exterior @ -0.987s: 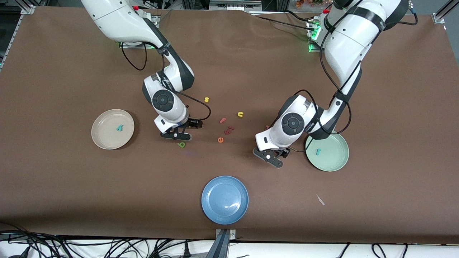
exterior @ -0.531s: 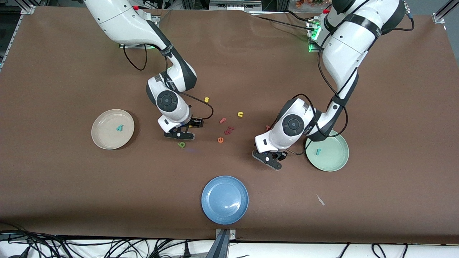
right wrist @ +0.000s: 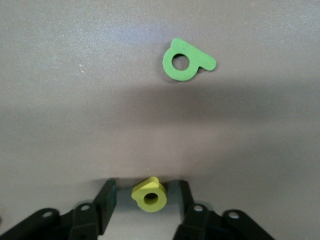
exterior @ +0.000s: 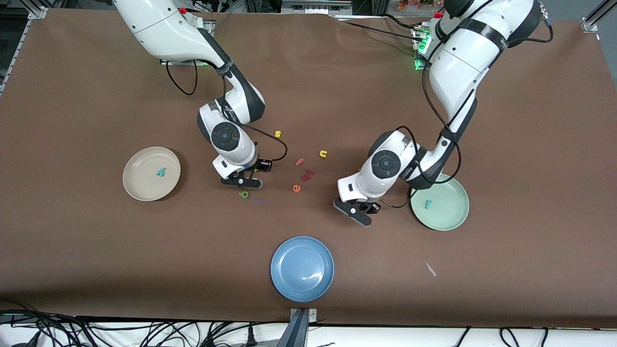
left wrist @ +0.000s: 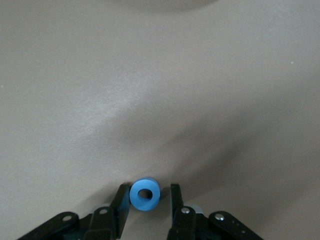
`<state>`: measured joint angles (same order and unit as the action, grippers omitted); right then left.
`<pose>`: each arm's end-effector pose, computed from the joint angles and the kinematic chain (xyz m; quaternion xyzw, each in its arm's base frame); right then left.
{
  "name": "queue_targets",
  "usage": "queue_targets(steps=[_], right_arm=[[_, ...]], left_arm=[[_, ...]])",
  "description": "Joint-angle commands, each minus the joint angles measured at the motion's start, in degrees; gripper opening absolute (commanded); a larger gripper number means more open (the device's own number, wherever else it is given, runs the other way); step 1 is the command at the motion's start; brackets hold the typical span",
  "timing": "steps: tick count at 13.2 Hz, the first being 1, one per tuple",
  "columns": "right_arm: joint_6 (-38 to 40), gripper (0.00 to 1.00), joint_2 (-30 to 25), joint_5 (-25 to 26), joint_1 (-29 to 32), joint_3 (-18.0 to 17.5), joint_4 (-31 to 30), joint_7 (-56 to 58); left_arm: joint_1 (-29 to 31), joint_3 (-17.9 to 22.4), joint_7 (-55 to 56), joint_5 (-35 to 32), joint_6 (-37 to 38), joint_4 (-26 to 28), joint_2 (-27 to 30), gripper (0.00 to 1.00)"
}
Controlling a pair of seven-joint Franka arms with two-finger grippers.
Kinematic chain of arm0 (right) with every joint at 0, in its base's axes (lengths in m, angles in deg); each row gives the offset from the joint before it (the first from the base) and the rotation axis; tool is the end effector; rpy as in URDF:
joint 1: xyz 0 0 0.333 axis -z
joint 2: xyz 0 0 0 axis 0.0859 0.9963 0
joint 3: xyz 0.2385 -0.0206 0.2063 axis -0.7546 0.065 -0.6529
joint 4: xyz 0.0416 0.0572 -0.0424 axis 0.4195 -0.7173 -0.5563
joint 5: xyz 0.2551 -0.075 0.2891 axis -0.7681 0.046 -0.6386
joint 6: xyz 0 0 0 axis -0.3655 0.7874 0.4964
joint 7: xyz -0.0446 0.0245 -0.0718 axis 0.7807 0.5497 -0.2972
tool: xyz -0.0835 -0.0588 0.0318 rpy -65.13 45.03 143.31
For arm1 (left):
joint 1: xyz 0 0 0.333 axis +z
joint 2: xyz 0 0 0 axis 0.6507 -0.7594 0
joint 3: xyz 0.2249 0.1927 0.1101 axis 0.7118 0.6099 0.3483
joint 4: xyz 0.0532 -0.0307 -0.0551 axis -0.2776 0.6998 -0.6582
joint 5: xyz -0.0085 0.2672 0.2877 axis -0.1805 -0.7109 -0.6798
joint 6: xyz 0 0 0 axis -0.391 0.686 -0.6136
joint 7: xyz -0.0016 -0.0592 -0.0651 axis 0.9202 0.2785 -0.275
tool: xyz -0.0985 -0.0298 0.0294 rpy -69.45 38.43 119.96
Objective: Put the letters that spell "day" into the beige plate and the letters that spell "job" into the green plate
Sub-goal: 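Grasp the yellow d with the right gripper while the left gripper grasps the o, then lift the d with the right gripper while the left gripper drops the o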
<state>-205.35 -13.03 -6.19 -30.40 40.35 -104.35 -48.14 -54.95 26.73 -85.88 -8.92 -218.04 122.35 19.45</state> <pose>0.5379 0.3370 0.1763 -0.9973 0.0534 0.0488 0.0103 0.6313 -0.3493 0.1749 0.9564 -0.2875 0.0399 0.0334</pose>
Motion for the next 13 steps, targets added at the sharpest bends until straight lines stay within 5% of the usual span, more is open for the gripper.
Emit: queue_targets(steps=[1,5,13], right_arm=[[0.1,0.50,0.7,-0.6,-0.4,0.2,1.2,-0.2],[0.1,0.45,0.7,-0.7,-0.4,0.2,1.0,-0.3],[0.2,0.38,0.8,-0.8,-0.4,0.2,0.6,-0.3]], left_arm=[[-0.4,0.5,0.2,-2.1,0.0,-1.1,-0.7,0.34],[-0.1,0.5,0.3,-2.1,0.2,-1.3,-0.5,0.03],[6.4,0.0,-0.6,-2.1,12.1,-1.0,6.7,0.00]])
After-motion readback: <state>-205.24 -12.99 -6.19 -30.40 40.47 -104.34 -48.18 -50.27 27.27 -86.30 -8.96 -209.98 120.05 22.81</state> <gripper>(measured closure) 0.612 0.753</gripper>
